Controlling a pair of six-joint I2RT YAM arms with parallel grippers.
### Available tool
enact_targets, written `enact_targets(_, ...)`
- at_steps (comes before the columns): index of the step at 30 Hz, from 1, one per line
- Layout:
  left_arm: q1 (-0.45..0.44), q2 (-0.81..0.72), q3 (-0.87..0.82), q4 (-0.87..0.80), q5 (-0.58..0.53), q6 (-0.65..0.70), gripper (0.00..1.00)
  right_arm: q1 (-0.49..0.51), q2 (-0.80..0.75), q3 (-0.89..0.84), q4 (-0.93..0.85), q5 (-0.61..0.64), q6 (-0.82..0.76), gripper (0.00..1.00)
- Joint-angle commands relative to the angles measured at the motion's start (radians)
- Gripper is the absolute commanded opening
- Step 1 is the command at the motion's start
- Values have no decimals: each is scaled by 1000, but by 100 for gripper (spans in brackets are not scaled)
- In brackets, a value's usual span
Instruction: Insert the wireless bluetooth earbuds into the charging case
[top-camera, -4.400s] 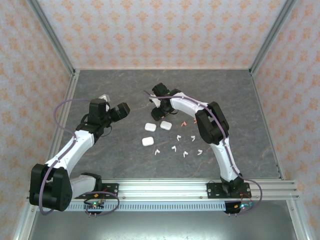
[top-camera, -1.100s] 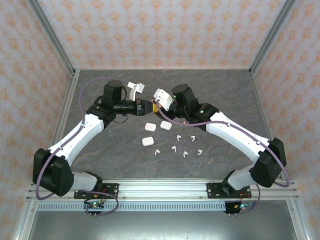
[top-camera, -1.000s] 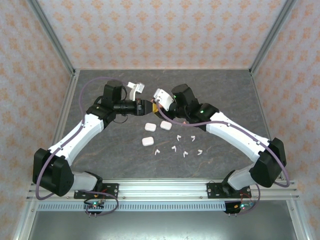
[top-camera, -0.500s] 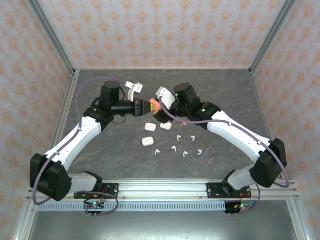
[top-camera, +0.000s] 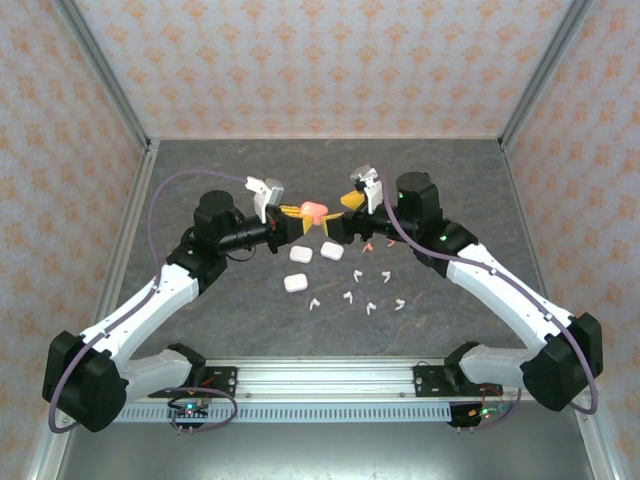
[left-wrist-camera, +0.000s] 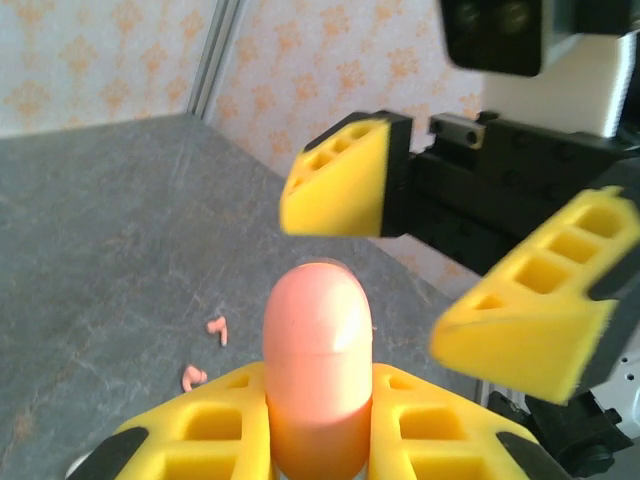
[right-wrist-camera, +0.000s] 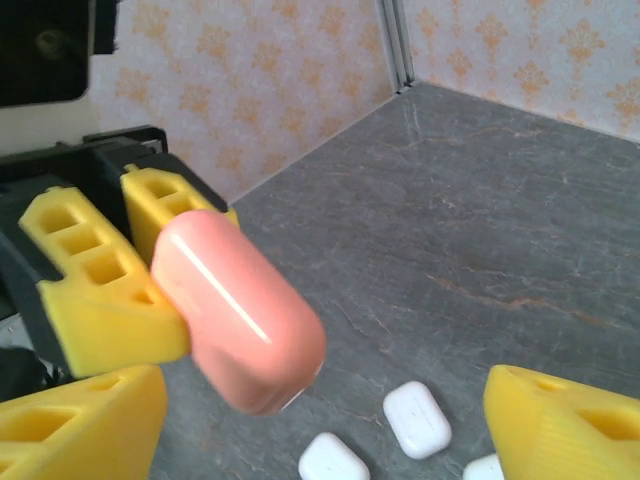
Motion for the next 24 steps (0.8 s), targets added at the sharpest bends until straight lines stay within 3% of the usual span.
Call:
enact_targets(1,-6,-27,10,49,-18,66,4,-2,16,5,86,2,57,79)
enact_targets(13,-12,-39,5,23,2,108,2,-7,54,72,25,90,31,71)
enact_targets(24,-15,-34,11,-4,-3,151,0,-23,96,141,-9,75,24,71)
